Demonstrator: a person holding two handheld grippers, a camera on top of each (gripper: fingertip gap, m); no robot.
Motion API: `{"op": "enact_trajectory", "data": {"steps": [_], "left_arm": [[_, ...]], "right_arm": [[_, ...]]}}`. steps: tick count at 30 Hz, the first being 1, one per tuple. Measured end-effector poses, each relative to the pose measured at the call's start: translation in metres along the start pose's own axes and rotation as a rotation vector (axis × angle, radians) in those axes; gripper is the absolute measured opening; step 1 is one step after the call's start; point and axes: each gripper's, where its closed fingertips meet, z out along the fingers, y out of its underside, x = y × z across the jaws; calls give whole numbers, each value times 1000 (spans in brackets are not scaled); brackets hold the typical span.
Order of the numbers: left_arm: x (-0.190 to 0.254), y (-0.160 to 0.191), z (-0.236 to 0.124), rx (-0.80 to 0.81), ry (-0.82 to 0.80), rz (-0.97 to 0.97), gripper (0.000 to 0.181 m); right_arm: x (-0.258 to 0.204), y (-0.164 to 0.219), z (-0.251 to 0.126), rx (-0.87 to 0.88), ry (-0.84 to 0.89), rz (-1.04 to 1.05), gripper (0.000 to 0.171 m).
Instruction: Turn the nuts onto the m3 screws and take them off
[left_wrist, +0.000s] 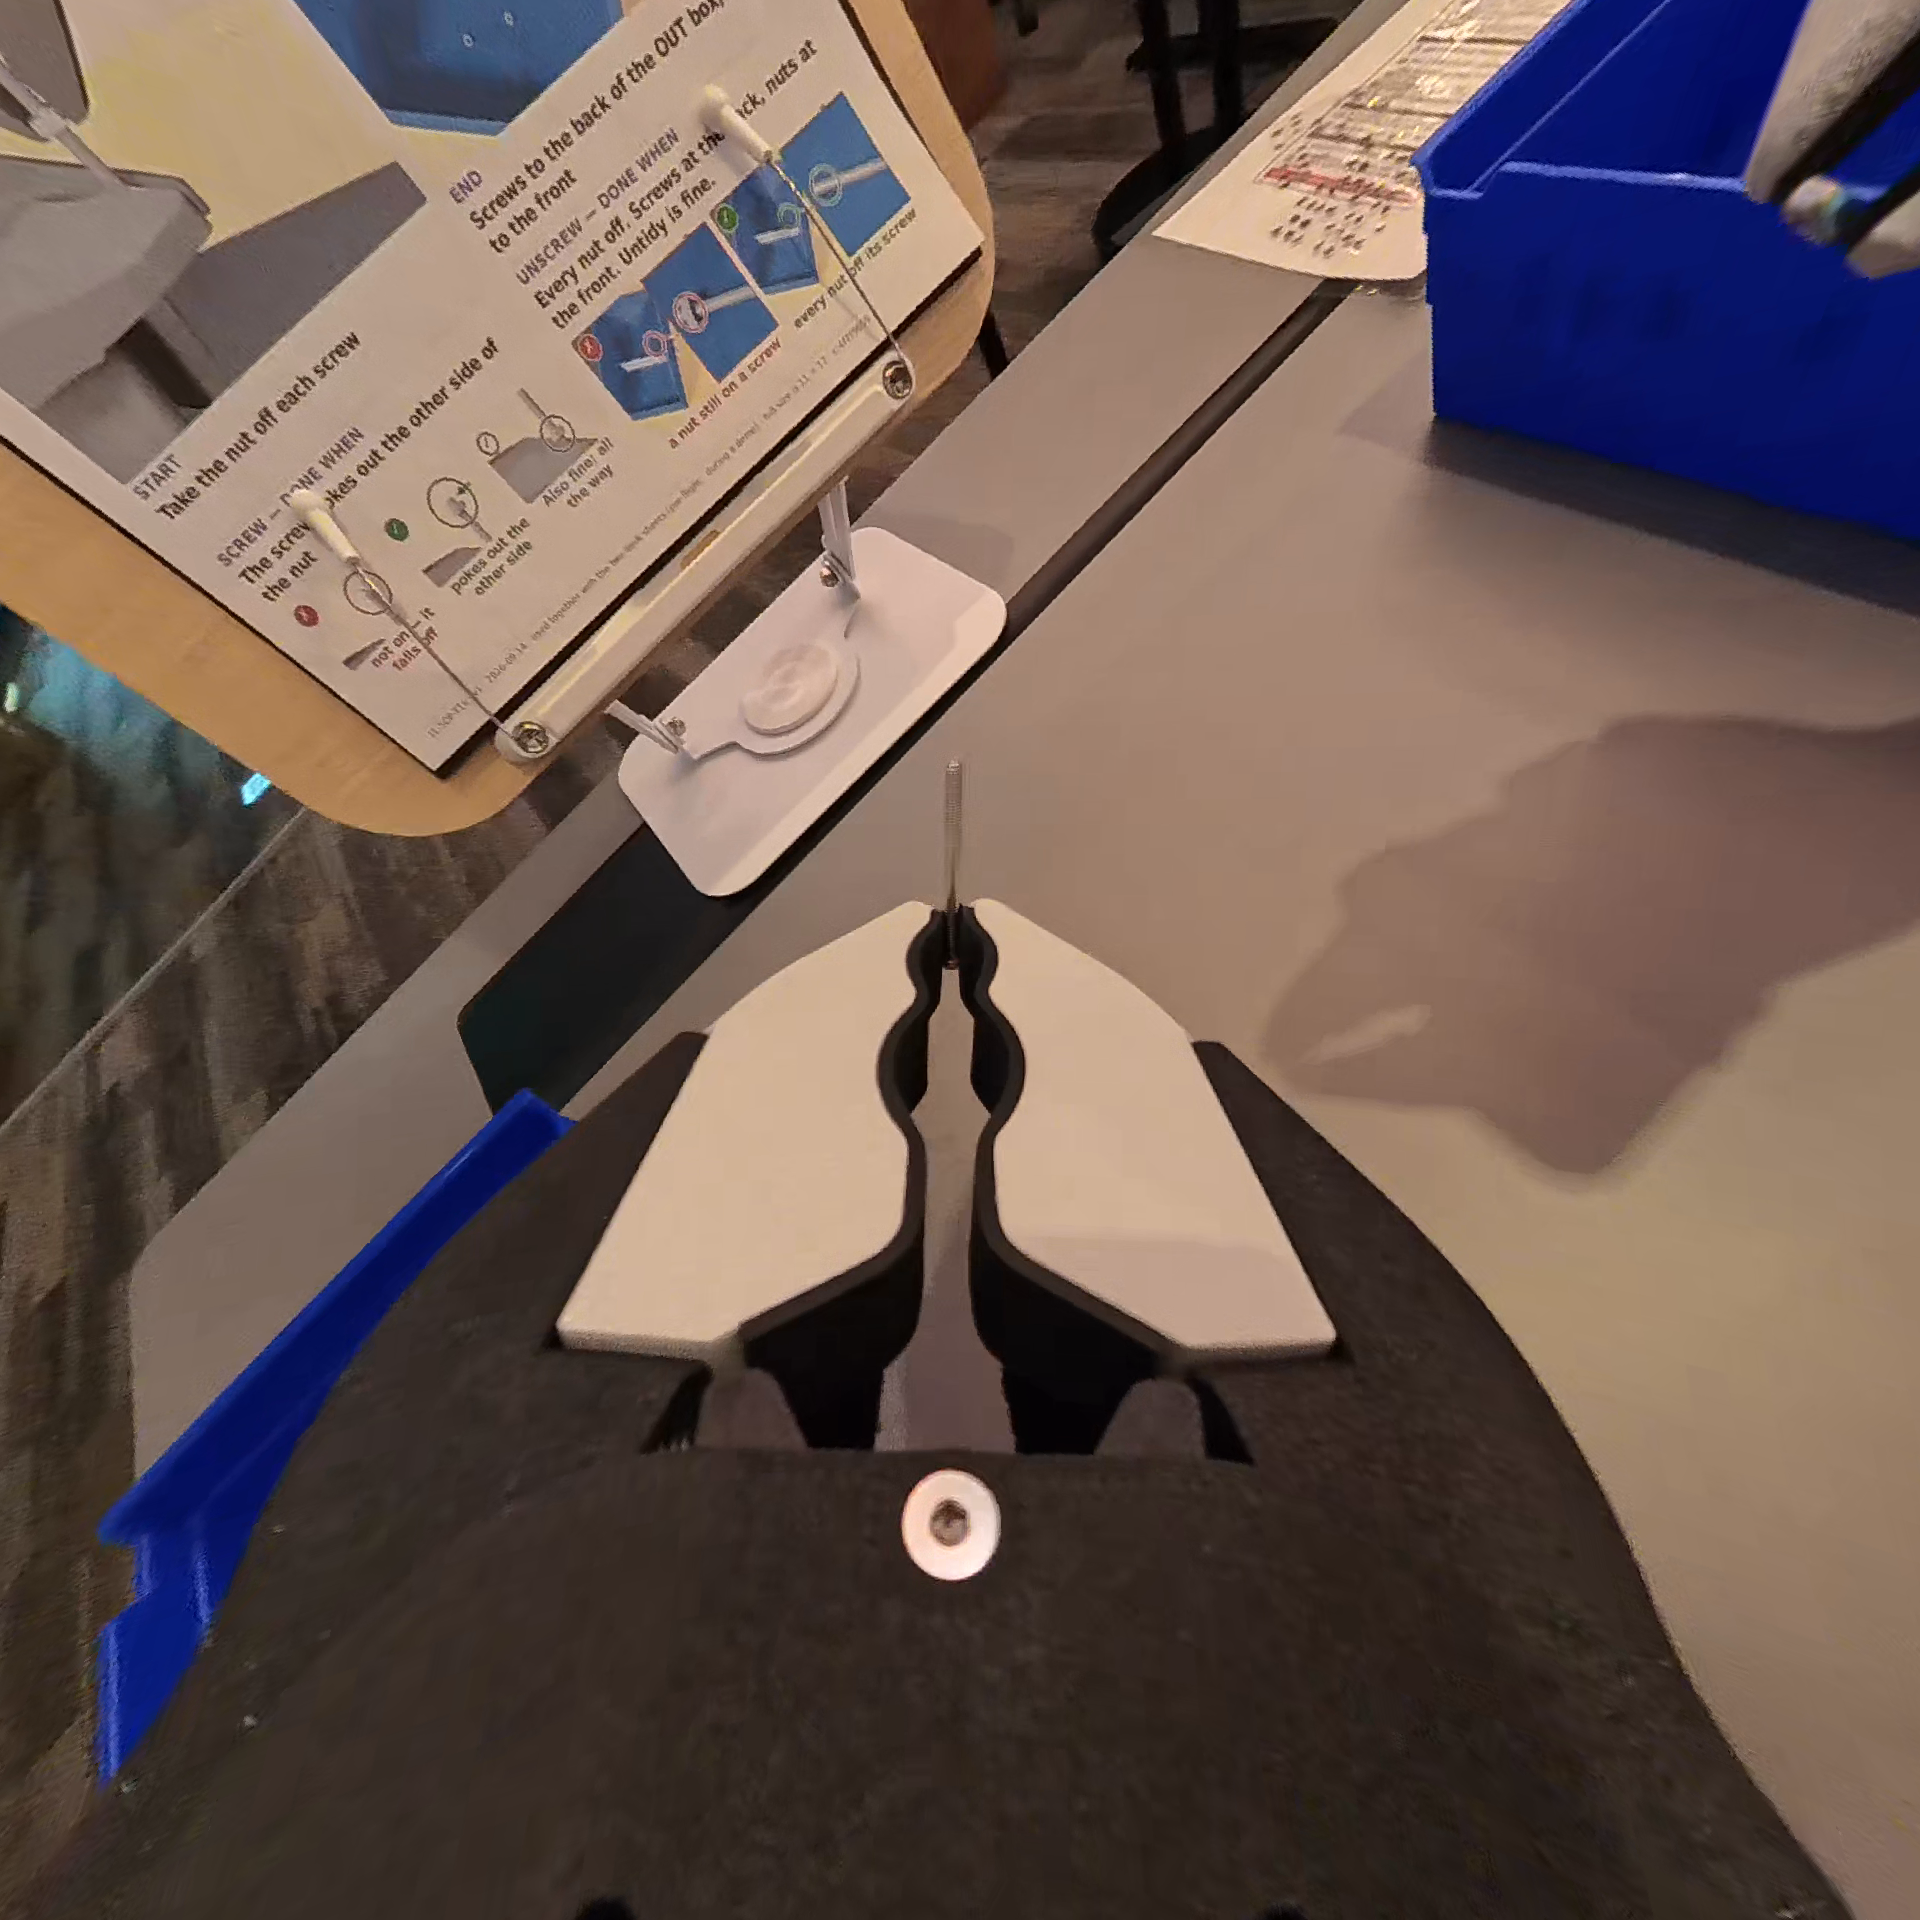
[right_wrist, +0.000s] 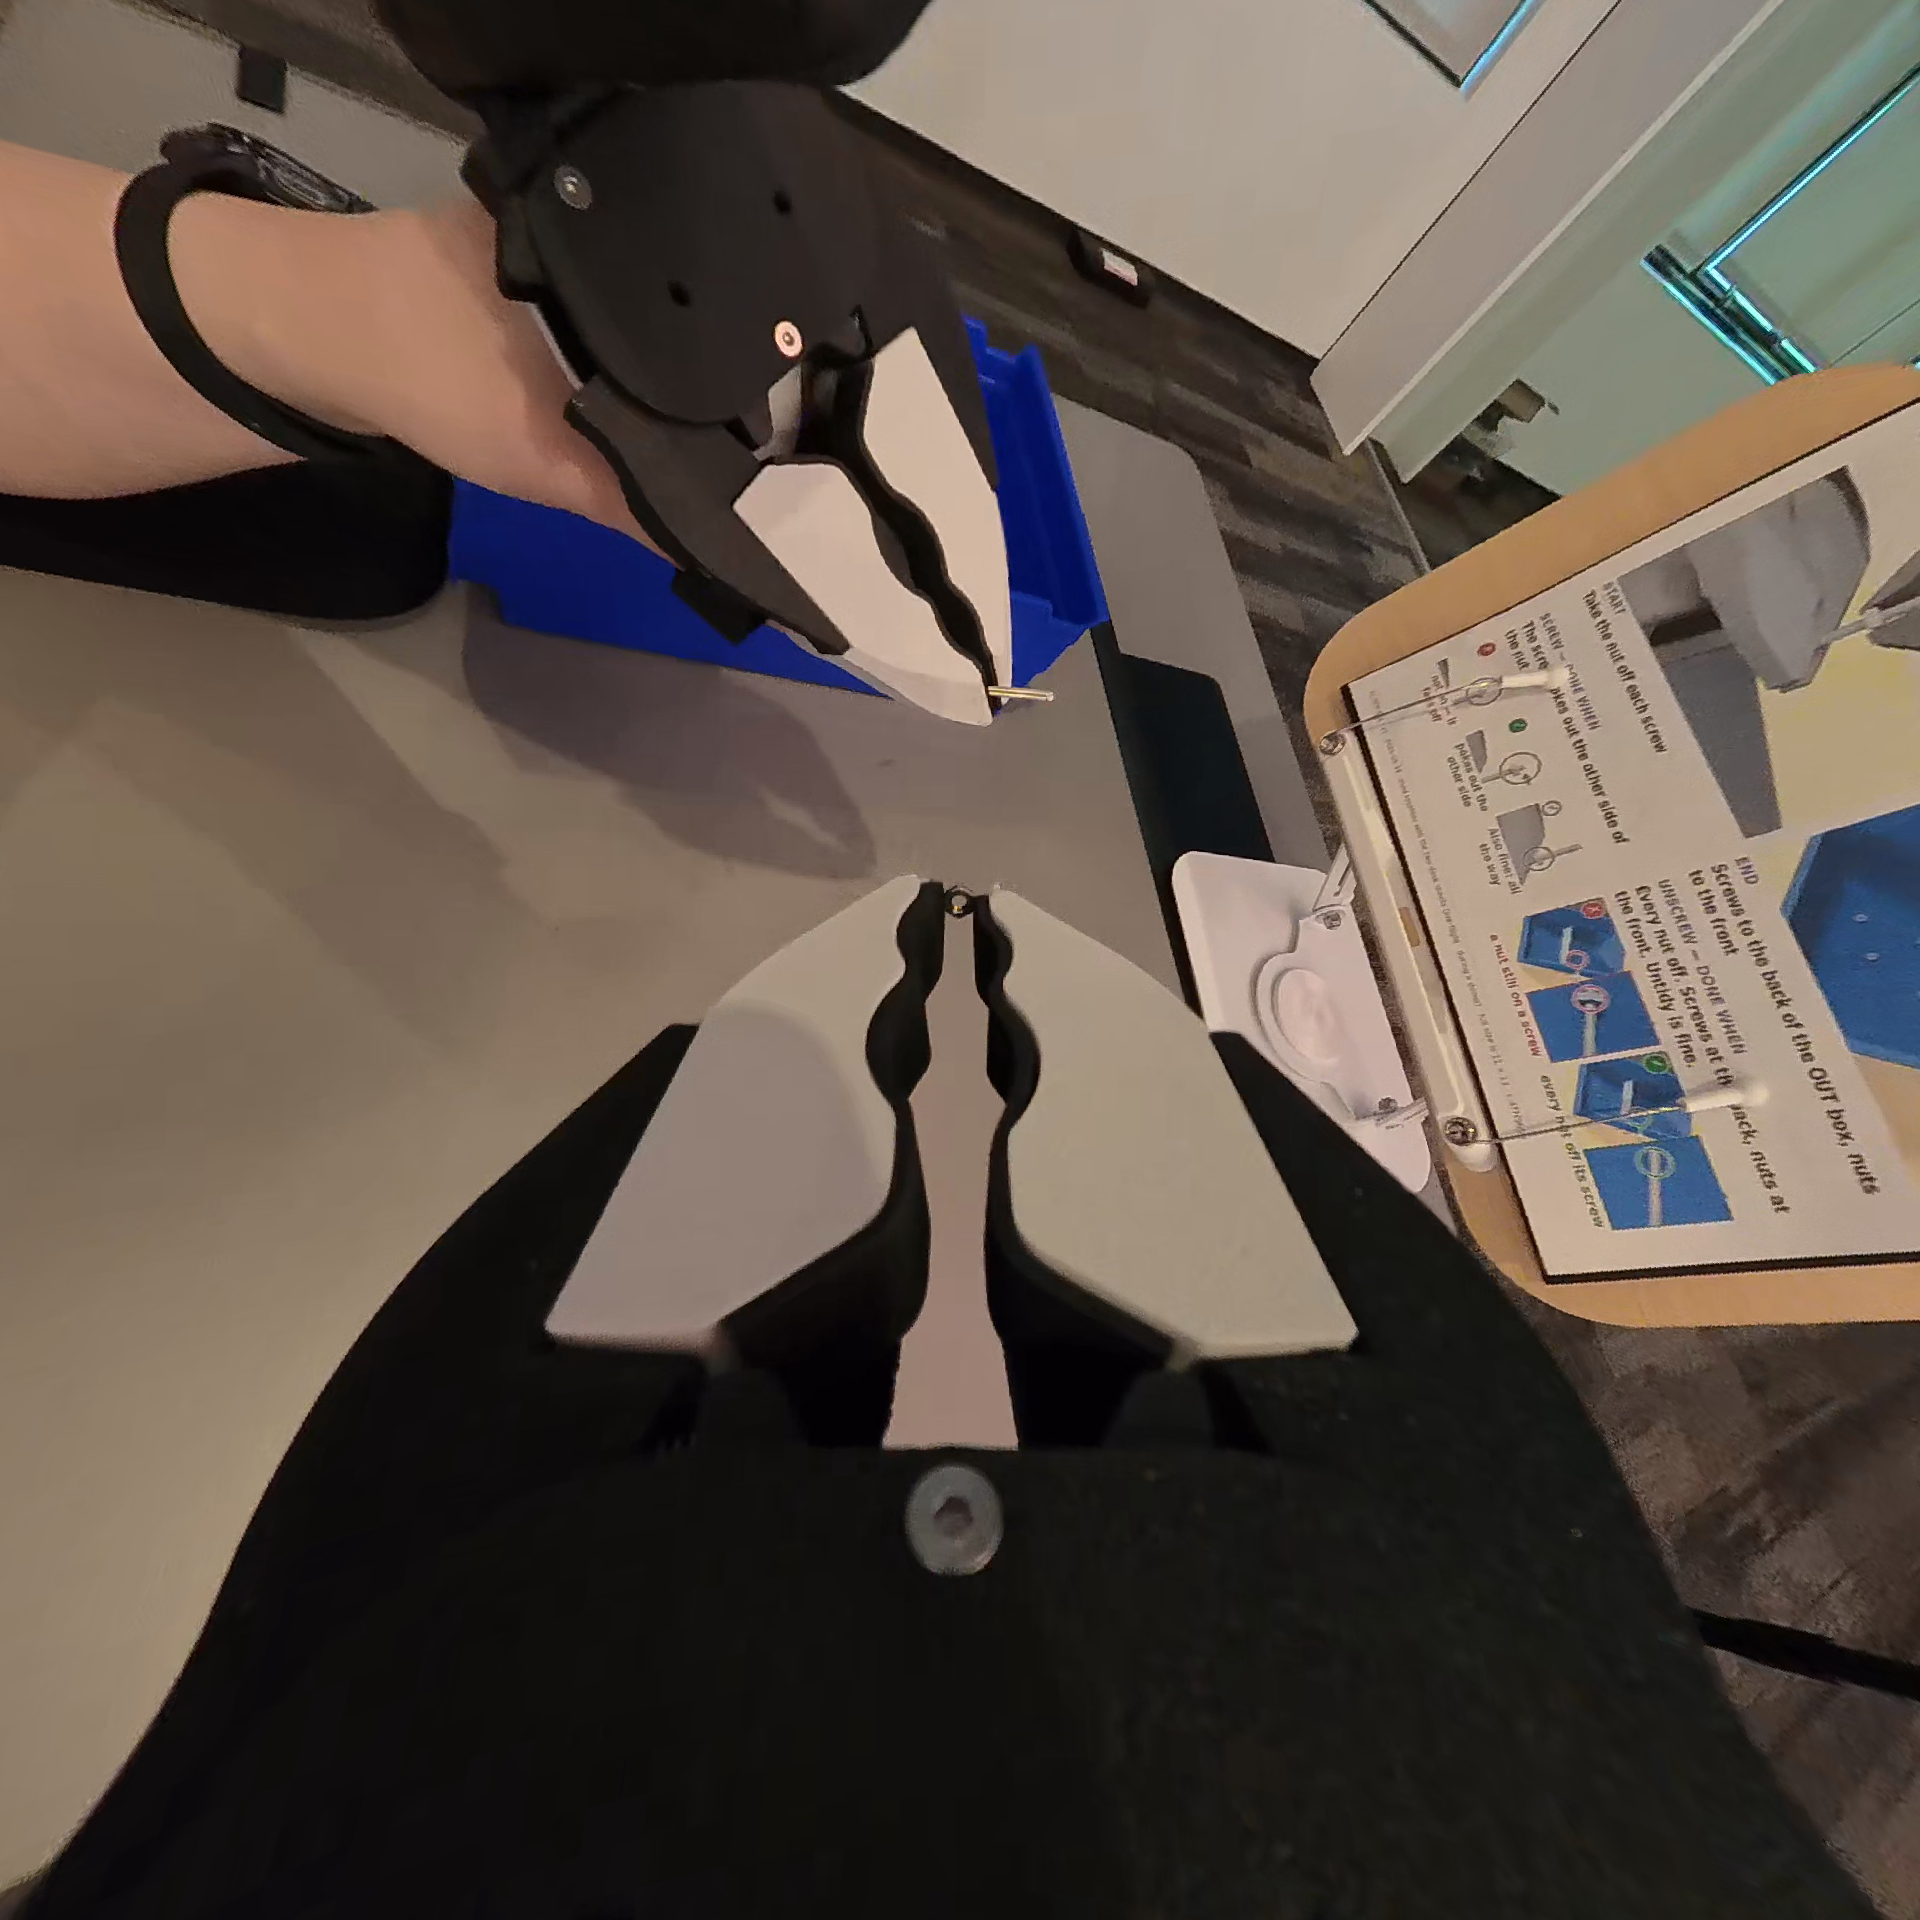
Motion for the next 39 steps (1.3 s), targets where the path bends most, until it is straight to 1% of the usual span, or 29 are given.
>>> {"op": "enact_trajectory", "data": {"steps": [4, 8, 11, 15, 17, 21, 23, 26, 28, 30, 33, 39], "left_arm": [[-5, 3, 0, -29, -77, 32, 2], [0, 4, 3, -32, -54, 19, 2], [2, 6, 5, -45, -50, 44, 2], [23, 0, 5, -14, 47, 151, 2], [28, -3, 3, -3, 41, 200, 2], [45, -8, -3, 15, 124, 241, 2], [53, -12, -8, 48, 167, 278, 2], [64, -21, -14, 108, 199, 300, 2], [71, -24, -16, 135, 216, 340, 2], [71, -20, -14, 108, 209, 369, 2], [73, -17, -12, 109, 224, 382, 2], [78, -17, -12, 121, 236, 412, 2]], "right_arm": [[1, 4, 8, -9, -6, 6, 5], [2, 8, 14, -33, -2, -1, 5], [2, 11, 16, -39, -10, 5, 5], [-5, 7, 15, 11, -54, -32, 5], [-12, 2, 11, 41, -76, -86, 5], [-16, -6, 0, 64, -43, -189, 5], [-21, -8, -1, 77, -55, -225, 5], [-30, -2, 5, 48, -81, -305, 5], [-31, 4, 8, 4, -63, -349, 5], [-31, 4, 9, -10, -48, -371, 5], [-29, 6, 11, -35, -18, -402, 5], [-31, 16, 16, -78, -46, -404, 5]]}}
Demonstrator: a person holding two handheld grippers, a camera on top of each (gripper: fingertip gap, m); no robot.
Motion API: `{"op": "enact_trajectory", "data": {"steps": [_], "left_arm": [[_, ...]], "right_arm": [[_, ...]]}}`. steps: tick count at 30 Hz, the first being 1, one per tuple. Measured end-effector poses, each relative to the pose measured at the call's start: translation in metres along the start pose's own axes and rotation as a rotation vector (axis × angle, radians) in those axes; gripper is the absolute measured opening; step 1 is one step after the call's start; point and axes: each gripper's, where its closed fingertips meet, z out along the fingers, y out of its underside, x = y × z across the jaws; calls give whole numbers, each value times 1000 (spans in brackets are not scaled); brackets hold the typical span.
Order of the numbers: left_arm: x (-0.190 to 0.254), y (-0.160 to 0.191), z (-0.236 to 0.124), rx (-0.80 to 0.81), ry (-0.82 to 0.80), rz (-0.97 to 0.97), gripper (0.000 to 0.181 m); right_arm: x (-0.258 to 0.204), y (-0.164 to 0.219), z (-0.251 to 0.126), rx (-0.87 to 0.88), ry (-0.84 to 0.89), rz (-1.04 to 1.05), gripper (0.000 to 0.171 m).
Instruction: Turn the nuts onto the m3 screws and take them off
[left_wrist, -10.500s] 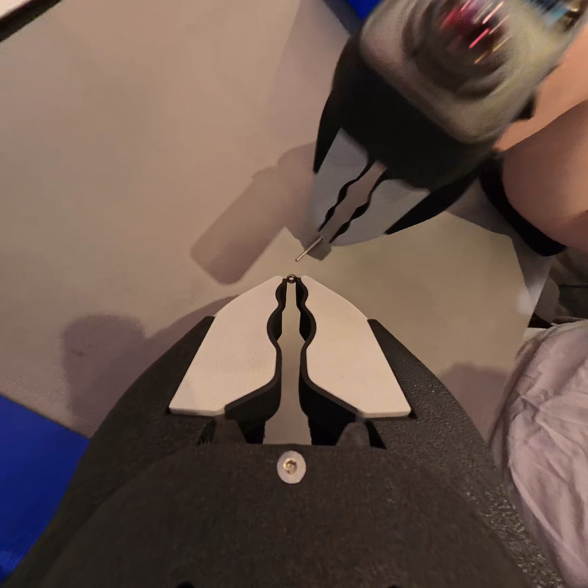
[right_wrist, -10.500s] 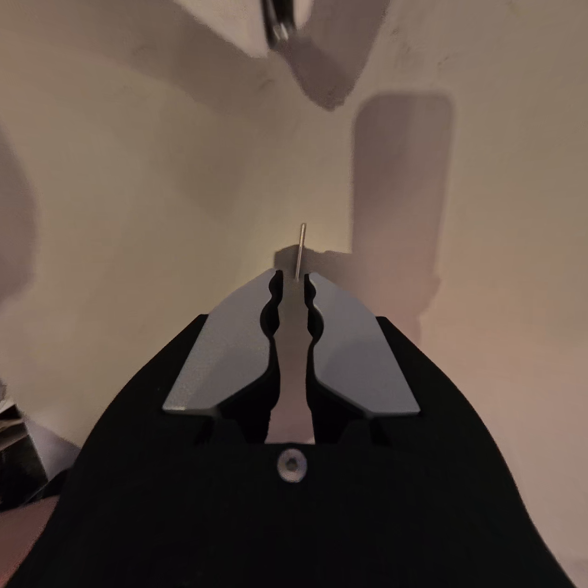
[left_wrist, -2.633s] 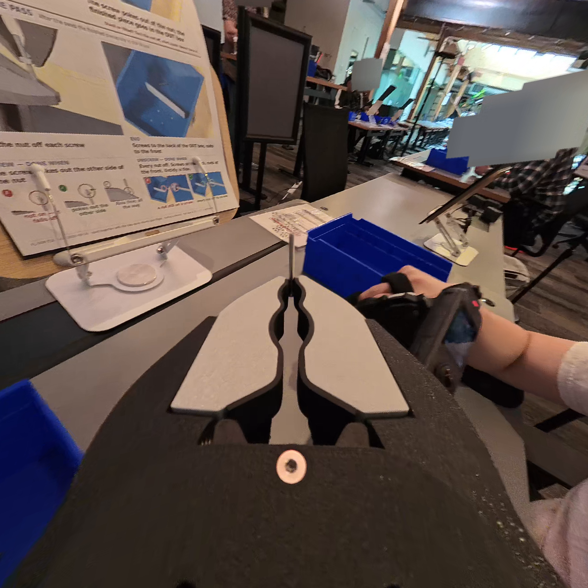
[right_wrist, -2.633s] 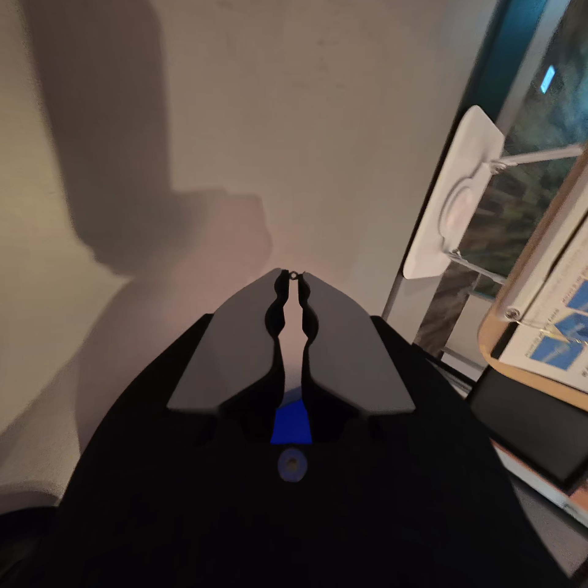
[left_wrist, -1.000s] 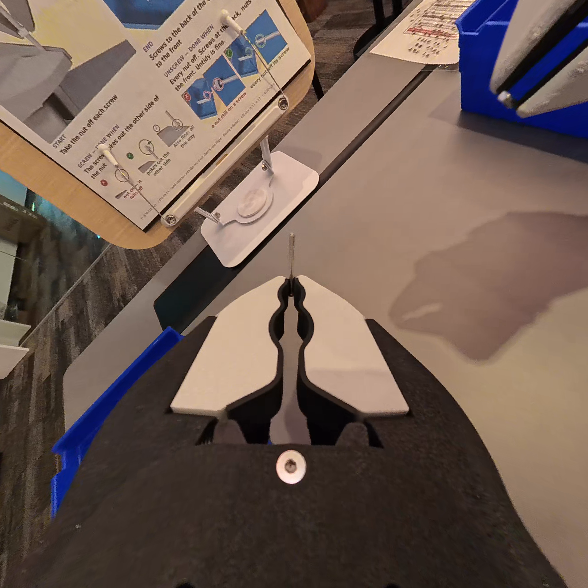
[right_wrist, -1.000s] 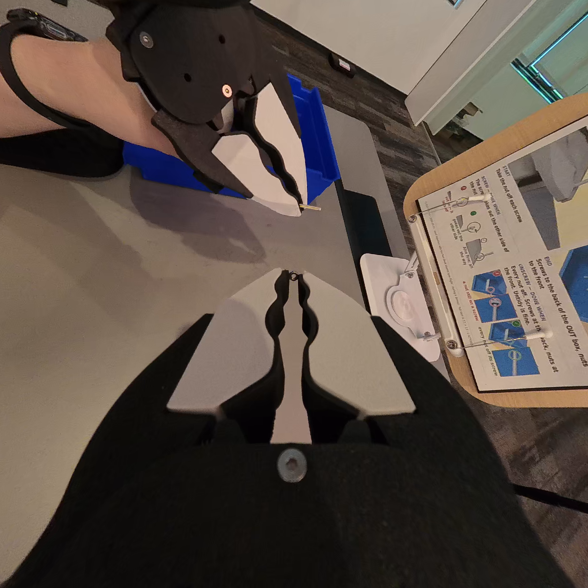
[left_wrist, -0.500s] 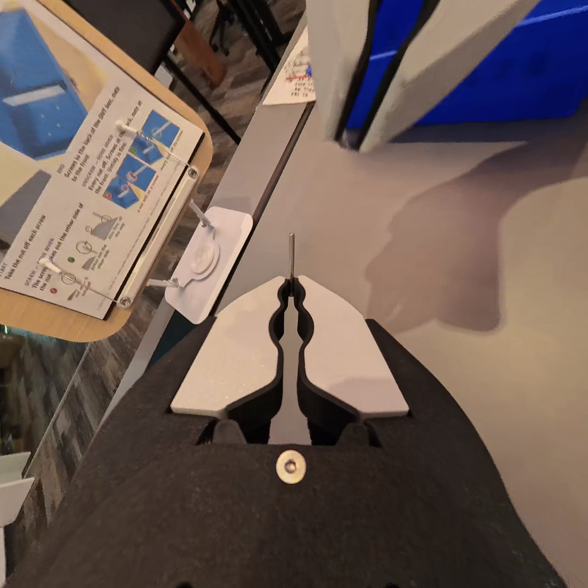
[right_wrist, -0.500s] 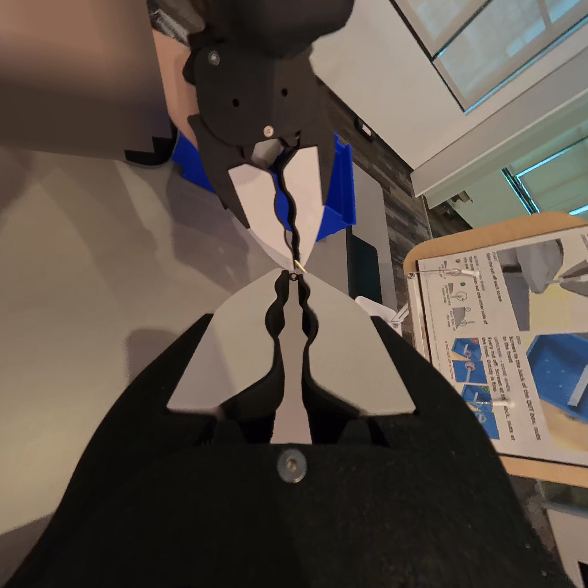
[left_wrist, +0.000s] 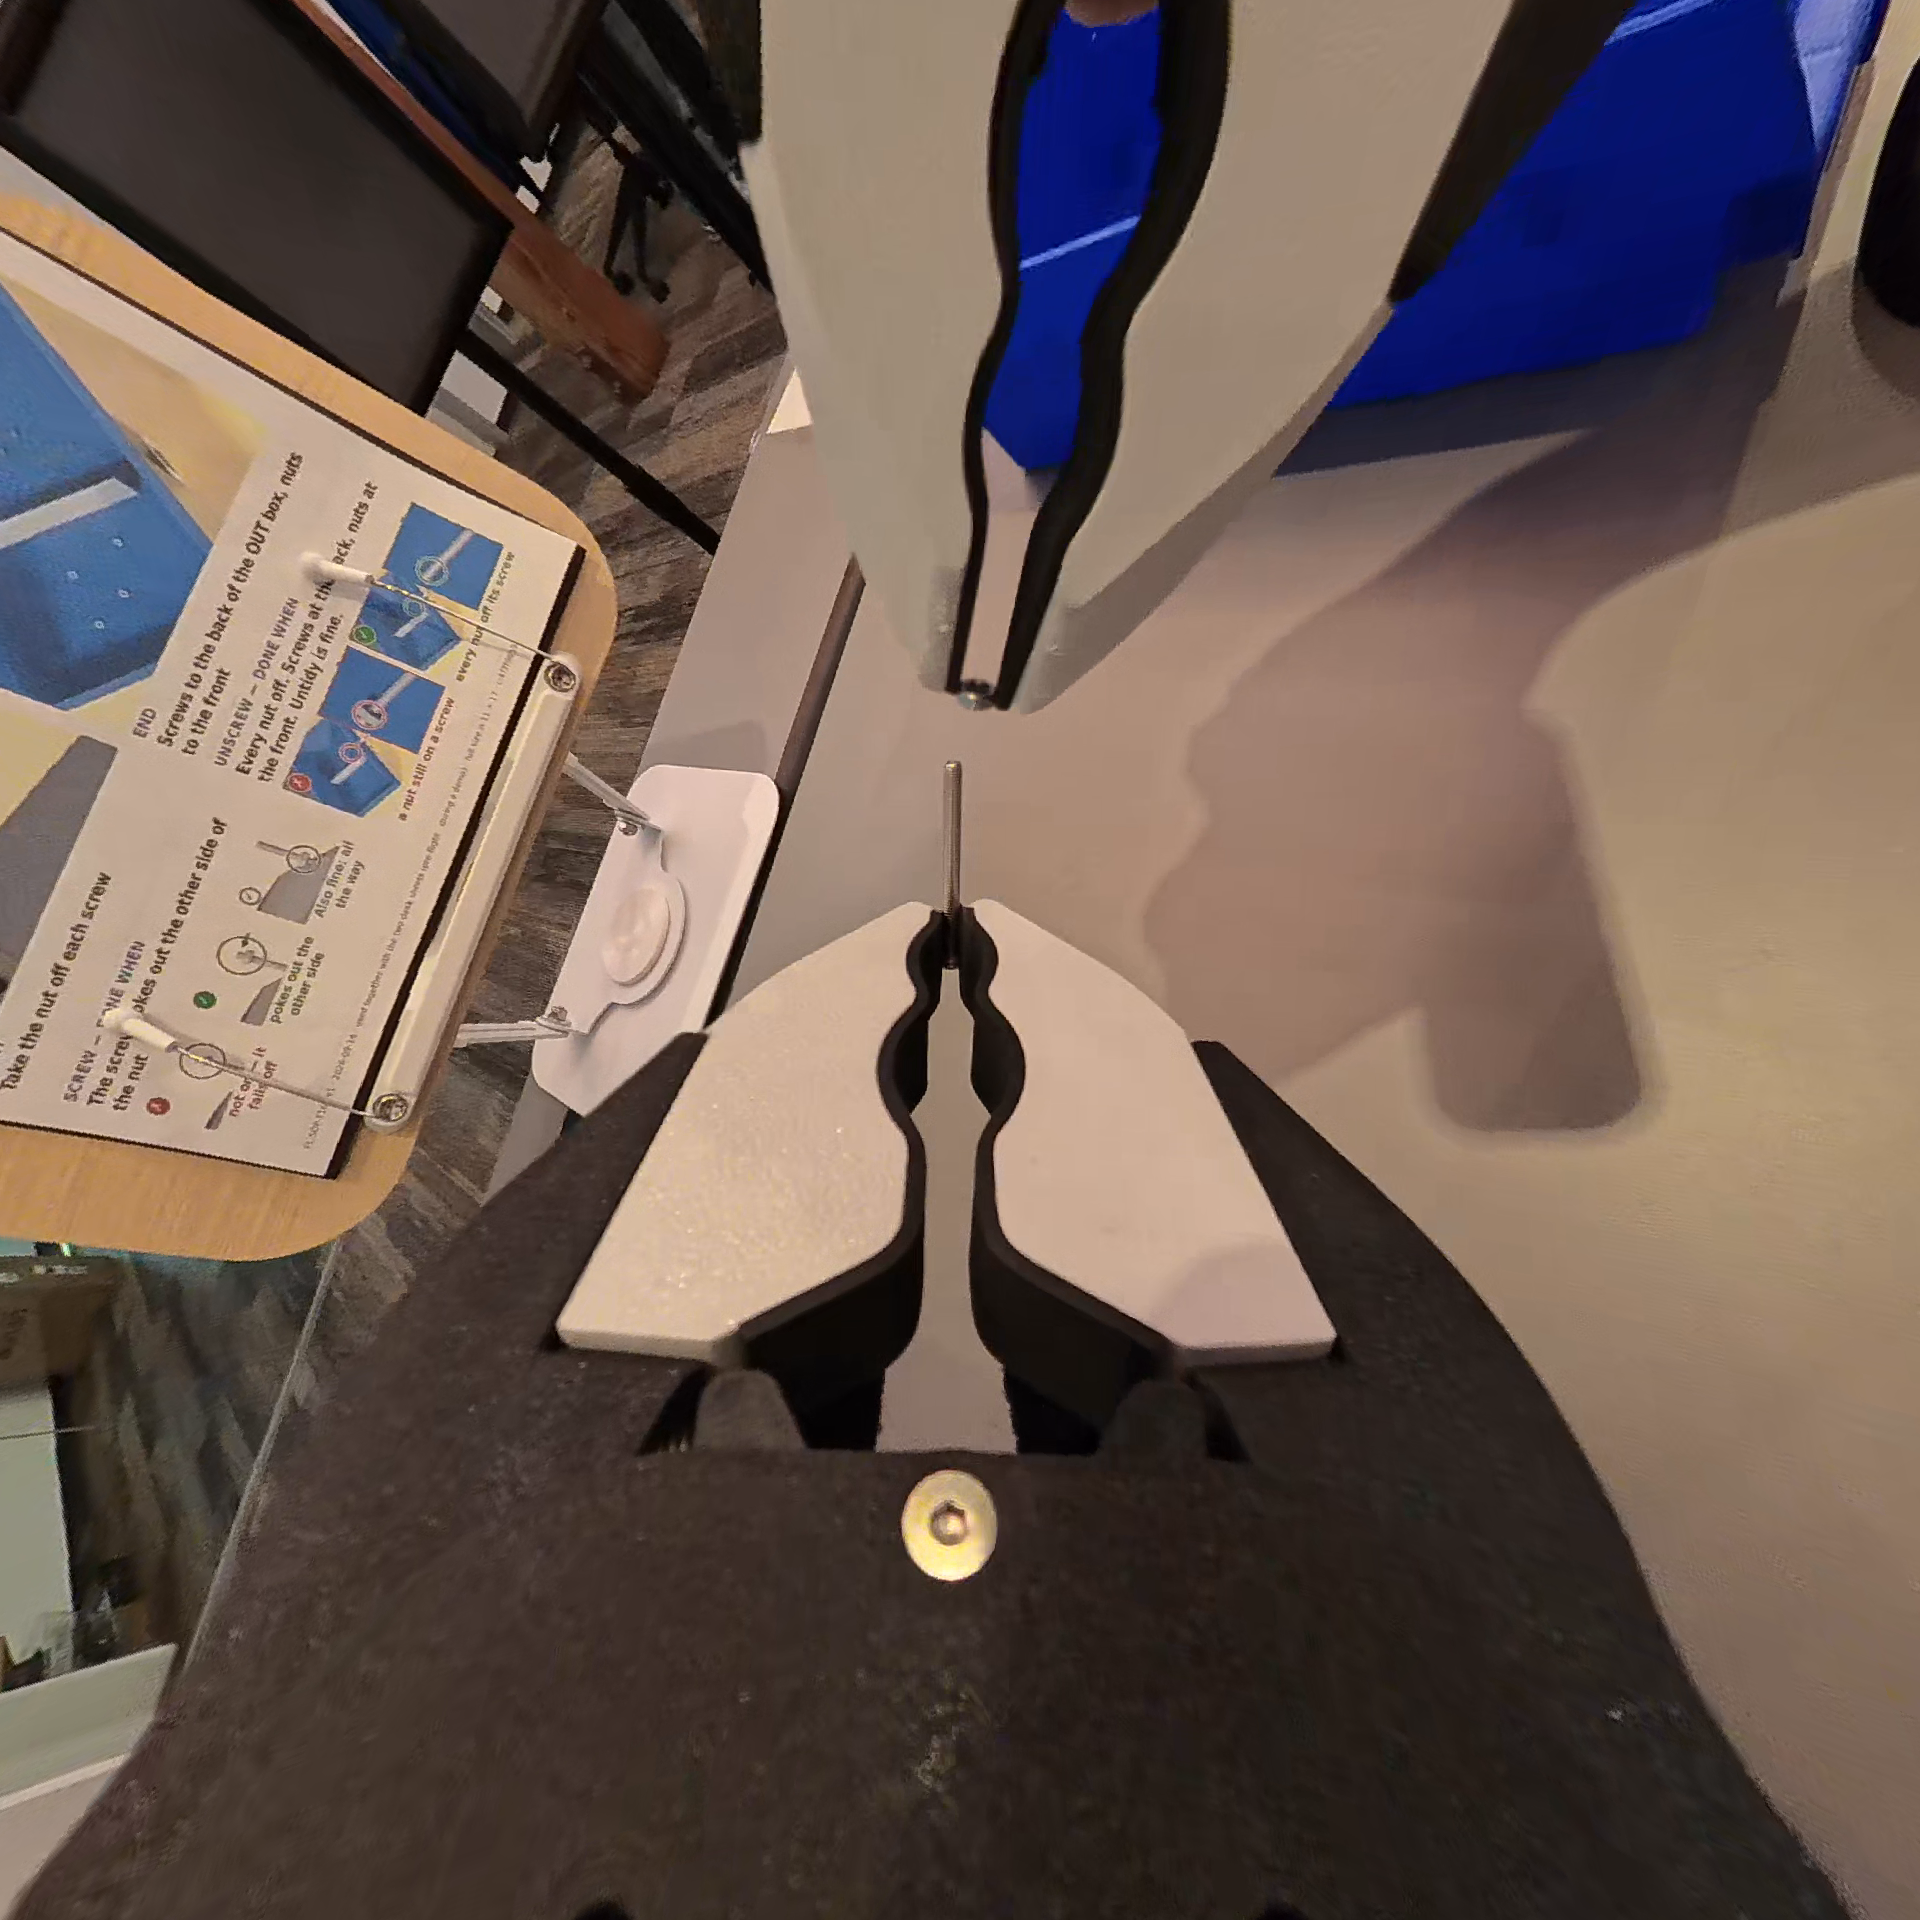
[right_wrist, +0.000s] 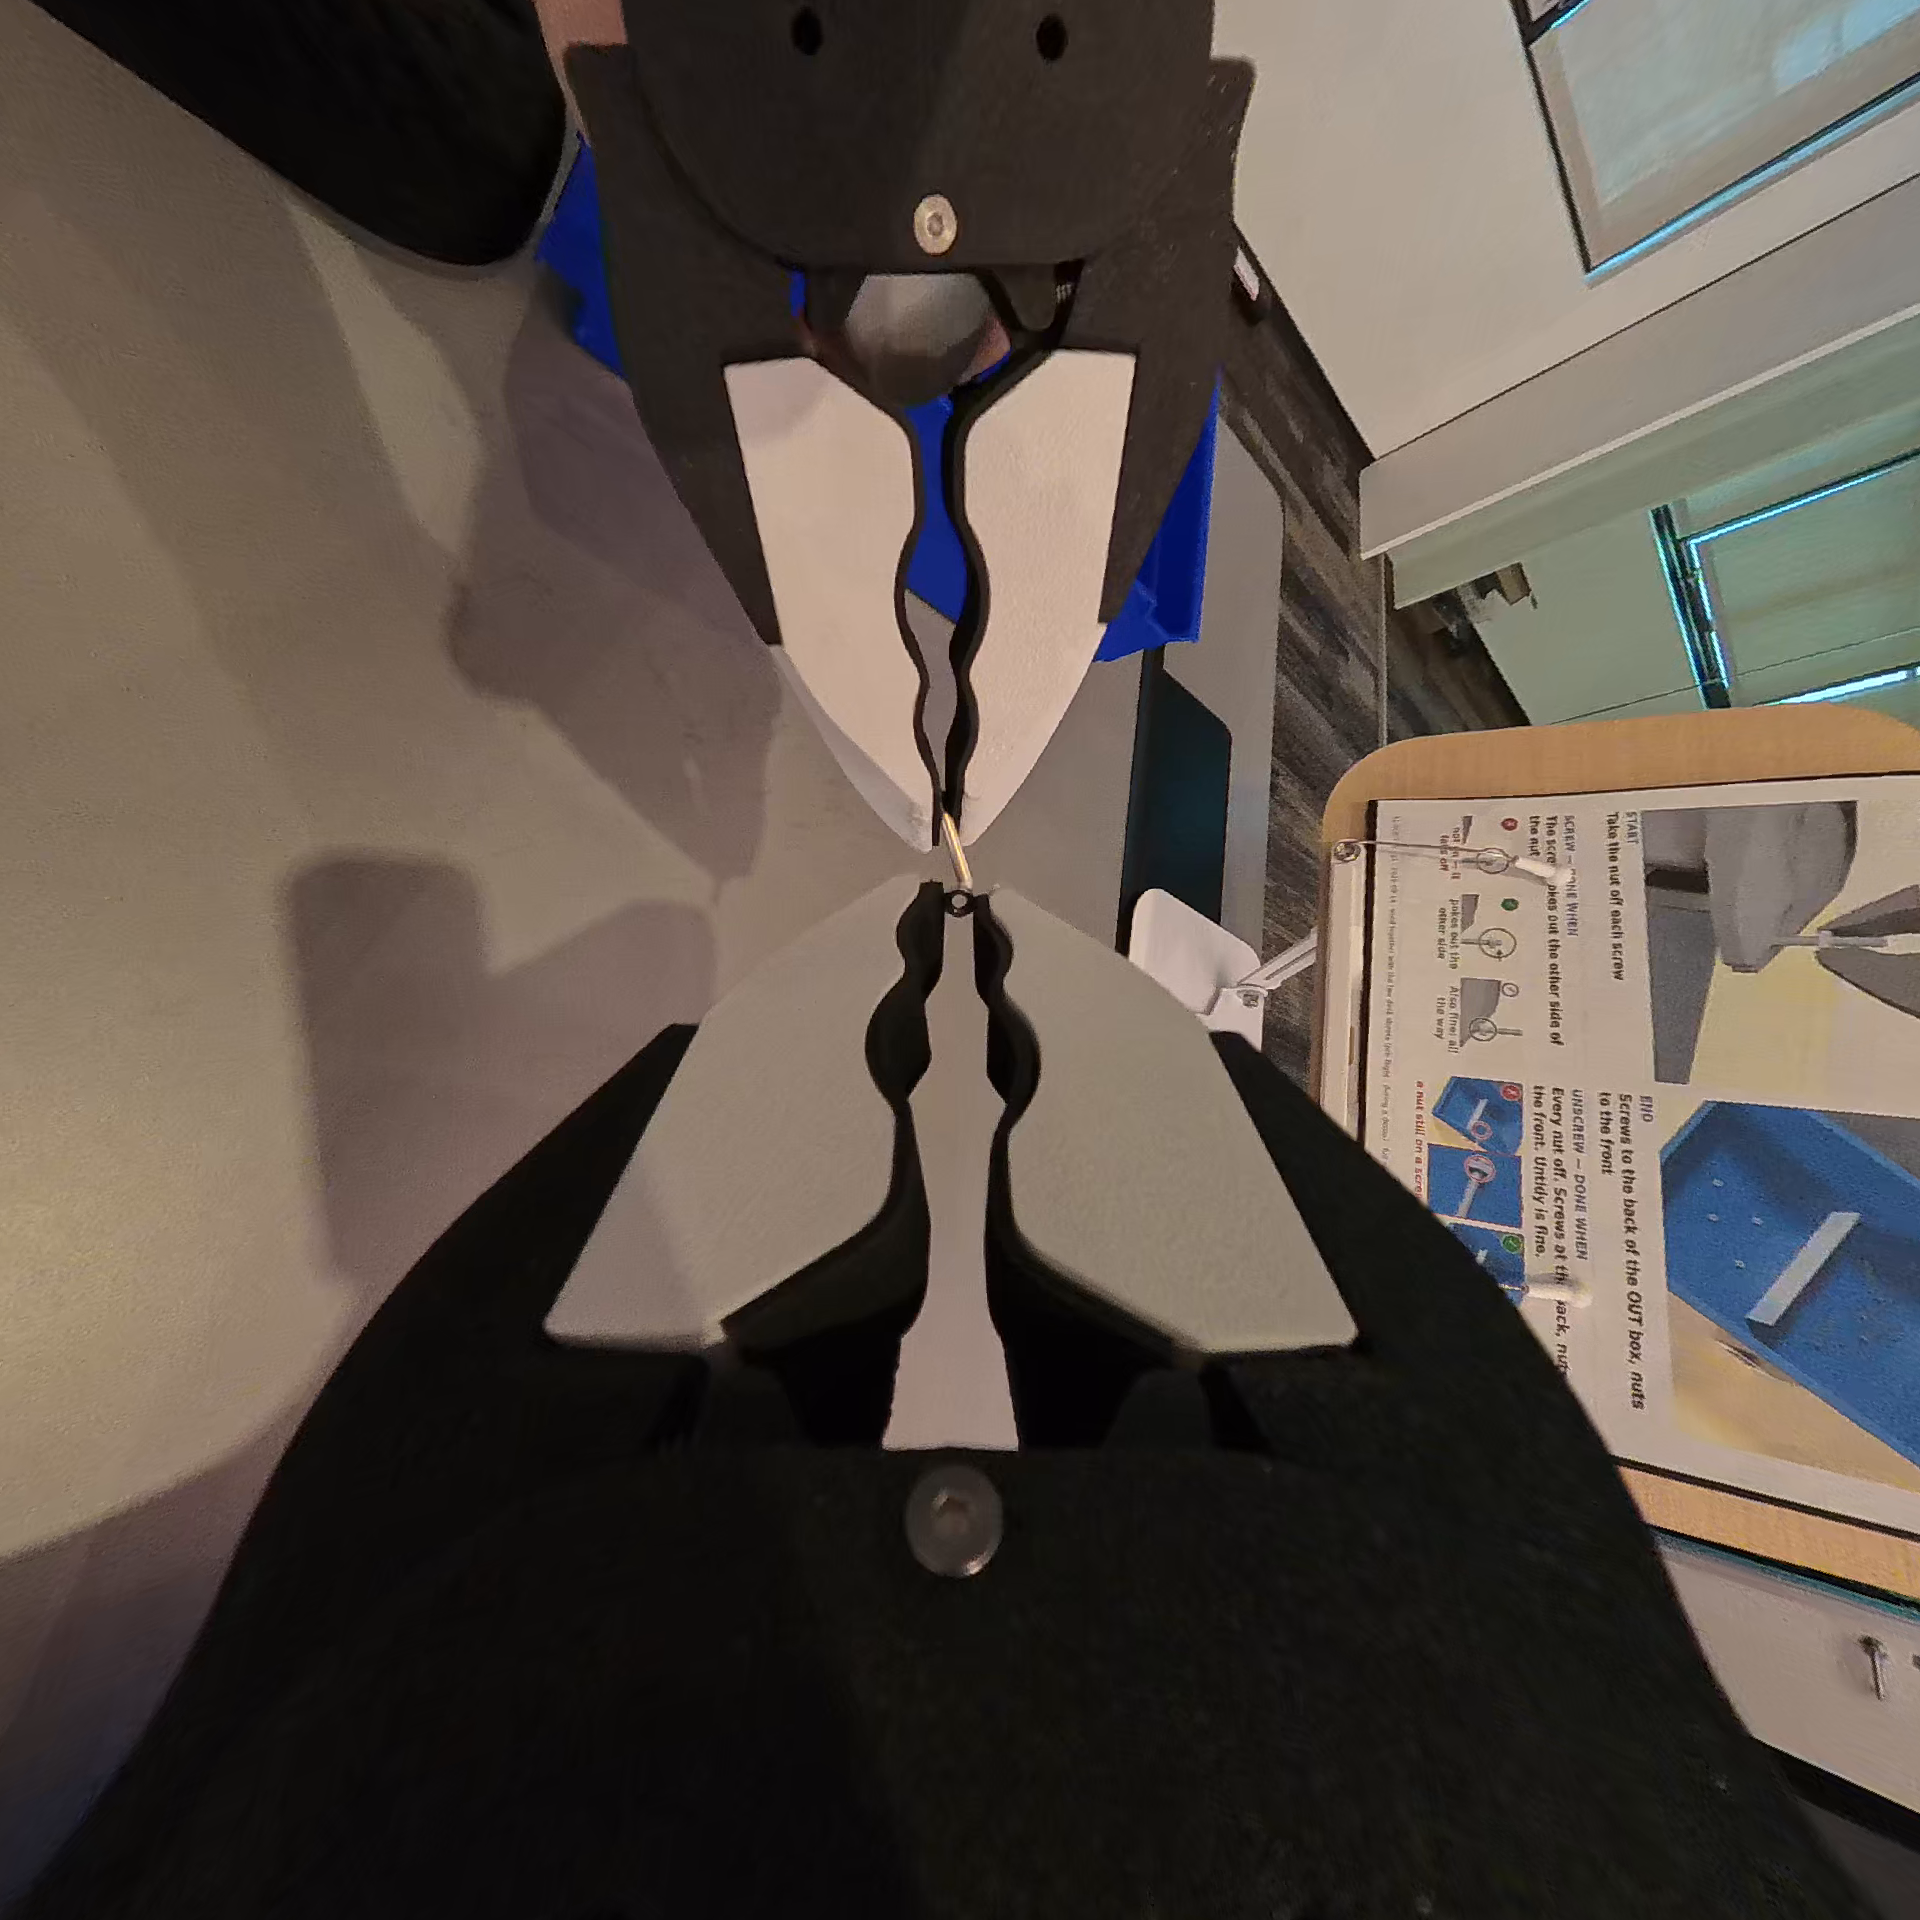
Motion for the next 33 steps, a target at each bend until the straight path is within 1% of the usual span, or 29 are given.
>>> {"op": "enact_trajectory", "data": {"steps": [5, 14, 25, 29, 33], "left_arm": [[5, -6, -3, 34, 24, 28, 2], [7, -6, -2, 42, 28, 51, 2], [9, -10, -3, 119, 76, 11, 2], [10, -14, -4, 161, 88, 8, 2], [16, -24, -5, 268, 130, -23, 2]], "right_arm": [[-4, 1, 2, 16, -33, 13, 5], [-9, -2, 3, 42, -71, 19, 5], [-7, -4, -1, 67, -65, 23, 5], [-6, -6, -4, 82, -59, 24, 5], [-3, -9, -15, 108, -55, 52, 5]]}}
